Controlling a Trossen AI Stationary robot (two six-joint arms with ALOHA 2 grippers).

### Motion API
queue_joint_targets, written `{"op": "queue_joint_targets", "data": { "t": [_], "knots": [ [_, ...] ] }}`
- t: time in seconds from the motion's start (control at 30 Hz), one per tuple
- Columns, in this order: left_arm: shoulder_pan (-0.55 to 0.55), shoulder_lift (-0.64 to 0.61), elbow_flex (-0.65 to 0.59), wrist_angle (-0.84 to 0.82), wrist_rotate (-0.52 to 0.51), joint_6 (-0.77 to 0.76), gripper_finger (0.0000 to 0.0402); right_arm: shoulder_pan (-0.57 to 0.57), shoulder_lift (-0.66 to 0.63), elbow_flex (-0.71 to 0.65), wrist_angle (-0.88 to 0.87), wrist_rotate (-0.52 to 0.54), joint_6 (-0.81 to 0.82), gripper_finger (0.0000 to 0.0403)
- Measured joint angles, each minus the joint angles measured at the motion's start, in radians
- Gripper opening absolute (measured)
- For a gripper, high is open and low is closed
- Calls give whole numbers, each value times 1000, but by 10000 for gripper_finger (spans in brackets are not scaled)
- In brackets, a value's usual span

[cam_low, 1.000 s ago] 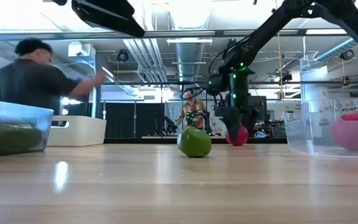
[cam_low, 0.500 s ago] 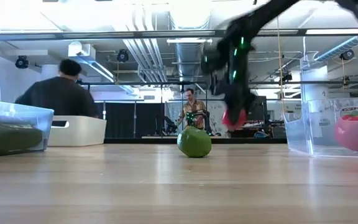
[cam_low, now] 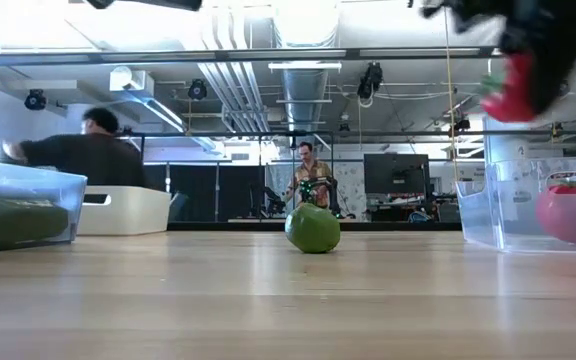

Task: Sort produce into baskets
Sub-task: Put the tomato into the transparent bin

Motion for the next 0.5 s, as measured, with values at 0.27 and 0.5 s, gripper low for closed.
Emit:
{"op": "queue_joint_targets", "data": {
  "t": [0.27, 0.5],
  "knots": [
    [10, 52, 3, 42, 2, -23, 308, -51, -11, -250, 98, 55, 33, 281],
    [9, 49, 5, 19, 5, -15, 308, -188, -18, -291, 148, 62, -73, 282]
  ]
}}
